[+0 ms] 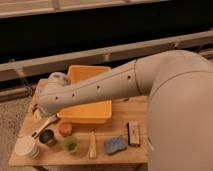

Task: Place grapes in metal cup

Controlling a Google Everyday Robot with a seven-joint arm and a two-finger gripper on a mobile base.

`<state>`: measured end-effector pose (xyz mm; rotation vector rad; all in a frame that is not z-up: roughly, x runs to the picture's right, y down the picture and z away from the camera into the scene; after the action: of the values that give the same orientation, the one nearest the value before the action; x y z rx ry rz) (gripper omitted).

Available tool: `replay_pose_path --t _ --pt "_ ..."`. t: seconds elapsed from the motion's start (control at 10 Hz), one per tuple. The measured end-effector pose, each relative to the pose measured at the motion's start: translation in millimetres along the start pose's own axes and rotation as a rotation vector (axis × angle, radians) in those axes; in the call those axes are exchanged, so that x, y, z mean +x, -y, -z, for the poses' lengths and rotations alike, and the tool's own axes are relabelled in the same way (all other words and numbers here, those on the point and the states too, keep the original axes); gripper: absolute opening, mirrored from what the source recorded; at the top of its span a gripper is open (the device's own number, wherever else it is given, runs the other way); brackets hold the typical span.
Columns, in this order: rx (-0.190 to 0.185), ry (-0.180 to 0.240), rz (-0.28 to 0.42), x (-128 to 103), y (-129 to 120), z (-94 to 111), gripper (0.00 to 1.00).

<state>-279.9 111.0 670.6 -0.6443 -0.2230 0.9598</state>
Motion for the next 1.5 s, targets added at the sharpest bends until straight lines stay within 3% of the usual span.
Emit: replay_pose_path --t 0.3,0.8,1.2,1.3,1.5 --pt "-0.017 -0.036 0.061 -21.2 8.3 -14.0 0.69" --pt "-0.034 -0.121 0.191 -69.6 26.9 -56.0 0.69" --pt "-0.04 -0.152 0.293 -104.5 34.4 -90.0 0.69" --pt "-0.031 -0.167 0.338 -109.3 33.6 -103.3 0.69" --pt "0.04 -0.18 0.527 -120.5 26.3 -131.0 0.69"
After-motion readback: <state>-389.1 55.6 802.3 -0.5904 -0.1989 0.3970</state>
